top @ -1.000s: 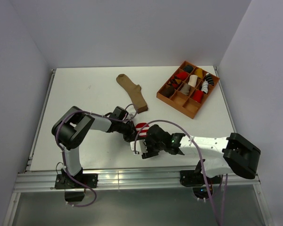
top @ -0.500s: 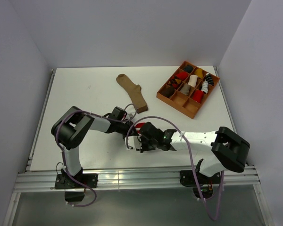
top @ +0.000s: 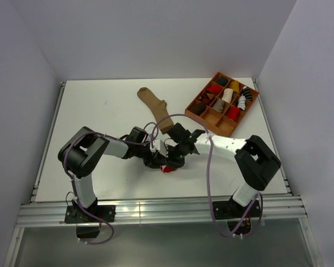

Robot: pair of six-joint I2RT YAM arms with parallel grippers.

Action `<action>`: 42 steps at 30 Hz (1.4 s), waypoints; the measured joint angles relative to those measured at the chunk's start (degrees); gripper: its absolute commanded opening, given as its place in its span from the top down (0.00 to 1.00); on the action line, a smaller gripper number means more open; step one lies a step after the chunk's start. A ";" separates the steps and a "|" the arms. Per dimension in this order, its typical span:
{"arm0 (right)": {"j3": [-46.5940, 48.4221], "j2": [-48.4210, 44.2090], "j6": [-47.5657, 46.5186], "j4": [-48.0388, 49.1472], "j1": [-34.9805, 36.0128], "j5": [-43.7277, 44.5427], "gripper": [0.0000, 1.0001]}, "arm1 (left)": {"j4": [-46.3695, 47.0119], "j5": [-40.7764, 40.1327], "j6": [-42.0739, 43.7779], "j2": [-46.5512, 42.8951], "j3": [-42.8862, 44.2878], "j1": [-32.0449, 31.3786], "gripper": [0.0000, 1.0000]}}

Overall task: Roll the socks
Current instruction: Roll the sock at the center of the board.

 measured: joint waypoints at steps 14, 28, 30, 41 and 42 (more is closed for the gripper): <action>22.53 20.83 -0.94 -23.52 -8.96 -16.61 0.79 | -4.13 -9.77 5.29 -4.28 0.94 -1.36 0.68; 30.91 29.83 -0.42 -32.63 -11.08 -22.60 0.78 | 2.25 -28.11 9.57 -15.74 -7.96 -3.23 0.57; 32.61 31.43 -0.31 -34.64 -11.45 -23.28 0.78 | 3.37 -31.45 10.27 -18.05 -10.08 -3.32 0.55; 40.02 38.07 -0.31 -43.85 -12.07 -24.48 0.78 | 5.35 -46.34 21.11 -29.11 -17.90 -6.58 0.57; 40.24 38.38 -0.26 -44.26 -12.13 -24.63 0.78 | 6.32 -46.66 22.32 -30.25 -18.58 -7.32 0.57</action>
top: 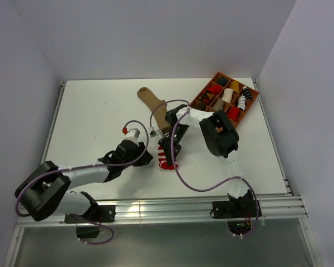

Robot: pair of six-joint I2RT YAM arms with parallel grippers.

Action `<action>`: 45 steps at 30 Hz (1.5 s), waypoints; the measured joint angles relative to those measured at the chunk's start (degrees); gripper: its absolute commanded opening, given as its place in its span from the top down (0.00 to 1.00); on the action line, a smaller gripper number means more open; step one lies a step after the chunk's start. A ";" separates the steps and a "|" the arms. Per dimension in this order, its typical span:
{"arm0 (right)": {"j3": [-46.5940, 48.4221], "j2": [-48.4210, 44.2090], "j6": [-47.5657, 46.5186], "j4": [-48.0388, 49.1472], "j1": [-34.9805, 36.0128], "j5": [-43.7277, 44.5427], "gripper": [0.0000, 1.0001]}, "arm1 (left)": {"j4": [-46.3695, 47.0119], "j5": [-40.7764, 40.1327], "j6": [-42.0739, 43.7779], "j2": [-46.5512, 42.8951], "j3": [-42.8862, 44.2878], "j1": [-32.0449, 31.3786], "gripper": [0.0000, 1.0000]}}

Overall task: Roll the socks
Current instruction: Roll the sock at the center of the board.

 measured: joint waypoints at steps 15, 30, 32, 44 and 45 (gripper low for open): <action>5.60 6.08 0.00 -7.82 -0.74 -2.64 0.78 | 15.04 9.20 10.84 1.40 -0.39 -4.76 0.51; 7.72 9.62 -0.52 -12.33 -2.19 -5.03 0.78 | 25.46 17.44 9.92 11.65 0.07 -4.90 0.51; 7.98 10.12 -0.52 -12.81 -2.51 -5.53 0.78 | 26.25 17.35 9.49 11.87 -0.68 -4.94 0.50; 9.05 10.97 -0.72 -13.53 -3.04 -6.32 0.77 | 27.45 12.24 8.26 12.46 -2.82 -6.91 0.50; 9.05 10.99 -0.66 -13.57 -3.10 -6.32 0.77 | 27.45 11.87 8.22 12.50 -2.82 -7.13 0.50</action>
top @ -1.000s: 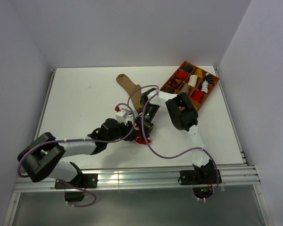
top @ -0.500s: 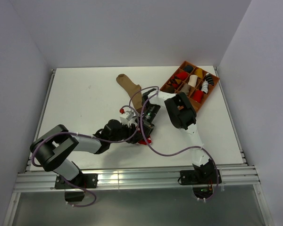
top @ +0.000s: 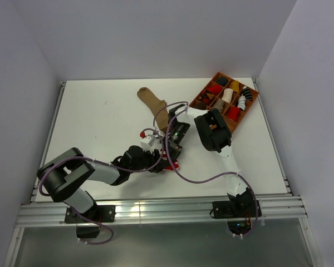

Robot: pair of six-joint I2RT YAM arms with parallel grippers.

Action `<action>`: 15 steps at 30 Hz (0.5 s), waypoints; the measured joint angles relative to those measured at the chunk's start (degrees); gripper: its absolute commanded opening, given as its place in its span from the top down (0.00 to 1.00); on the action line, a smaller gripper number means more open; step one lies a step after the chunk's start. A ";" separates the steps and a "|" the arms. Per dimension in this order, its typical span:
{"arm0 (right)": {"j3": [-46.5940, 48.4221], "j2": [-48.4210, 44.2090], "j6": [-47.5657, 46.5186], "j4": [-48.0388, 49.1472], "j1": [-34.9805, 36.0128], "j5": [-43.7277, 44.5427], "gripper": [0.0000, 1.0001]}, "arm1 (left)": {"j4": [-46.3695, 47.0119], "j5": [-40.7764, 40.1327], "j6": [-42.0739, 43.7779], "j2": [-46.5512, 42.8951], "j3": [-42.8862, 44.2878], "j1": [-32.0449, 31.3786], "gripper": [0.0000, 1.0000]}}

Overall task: Roll the socks
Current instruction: Roll the sock at the center of the board.

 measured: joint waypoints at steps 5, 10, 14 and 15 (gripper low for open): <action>0.00 0.17 0.37 -0.09 -0.39 -0.15 0.77 | 0.04 -0.72 -0.57 0.11 -0.13 -0.42 0.60; 0.00 0.22 1.11 0.04 -0.66 -0.11 0.75 | -0.37 -0.94 -1.55 0.83 0.50 -0.48 0.71; -0.15 0.22 2.01 0.52 -1.11 0.31 0.72 | -2.80 -1.05 -1.97 1.42 2.56 -0.63 0.88; -0.33 0.15 2.40 0.83 -1.20 0.46 0.69 | -3.91 -1.14 -2.14 1.66 3.30 -0.63 0.92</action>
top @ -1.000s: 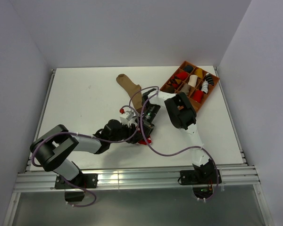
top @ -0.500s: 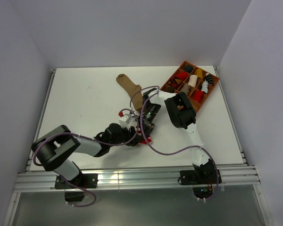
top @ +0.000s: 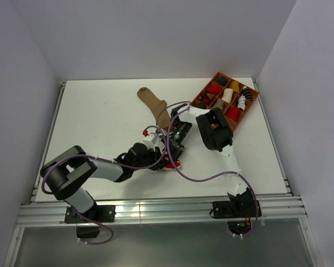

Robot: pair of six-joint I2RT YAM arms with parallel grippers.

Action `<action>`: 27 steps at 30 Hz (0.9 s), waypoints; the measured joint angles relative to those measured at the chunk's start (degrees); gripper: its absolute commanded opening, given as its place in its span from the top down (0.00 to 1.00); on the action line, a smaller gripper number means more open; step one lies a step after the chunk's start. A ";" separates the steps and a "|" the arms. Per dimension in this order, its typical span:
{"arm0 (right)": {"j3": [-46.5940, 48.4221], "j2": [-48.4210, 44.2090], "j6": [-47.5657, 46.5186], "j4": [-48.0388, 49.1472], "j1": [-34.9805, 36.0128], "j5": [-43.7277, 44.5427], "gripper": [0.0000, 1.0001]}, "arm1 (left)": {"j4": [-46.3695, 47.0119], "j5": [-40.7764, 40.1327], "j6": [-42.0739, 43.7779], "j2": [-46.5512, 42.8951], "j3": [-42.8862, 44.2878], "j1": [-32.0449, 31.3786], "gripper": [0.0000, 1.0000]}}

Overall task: Roll the socks
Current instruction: Roll the sock at the center of the board.

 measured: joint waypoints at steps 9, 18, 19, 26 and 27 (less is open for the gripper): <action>-4.15 -4.22 3.87 6.40 -1.25 2.14 0.57 | -9.07 -0.70 -1.79 1.60 5.99 -0.15 1.00; -5.77 -6.99 6.58 11.82 -4.15 3.85 0.59 | -22.03 -3.87 -5.38 4.74 15.58 -0.15 1.00; -5.86 -7.19 6.75 12.31 -4.50 3.80 0.62 | -23.41 -4.15 -5.70 4.94 16.50 -0.15 1.00; -6.73 -9.62 6.67 18.23 -6.19 4.46 0.66 | -34.29 -5.18 -7.78 5.97 22.53 -0.15 1.00; -6.93 -10.05 6.69 19.15 -6.34 4.63 0.62 | -36.00 -5.20 -8.17 6.14 23.41 -0.15 1.00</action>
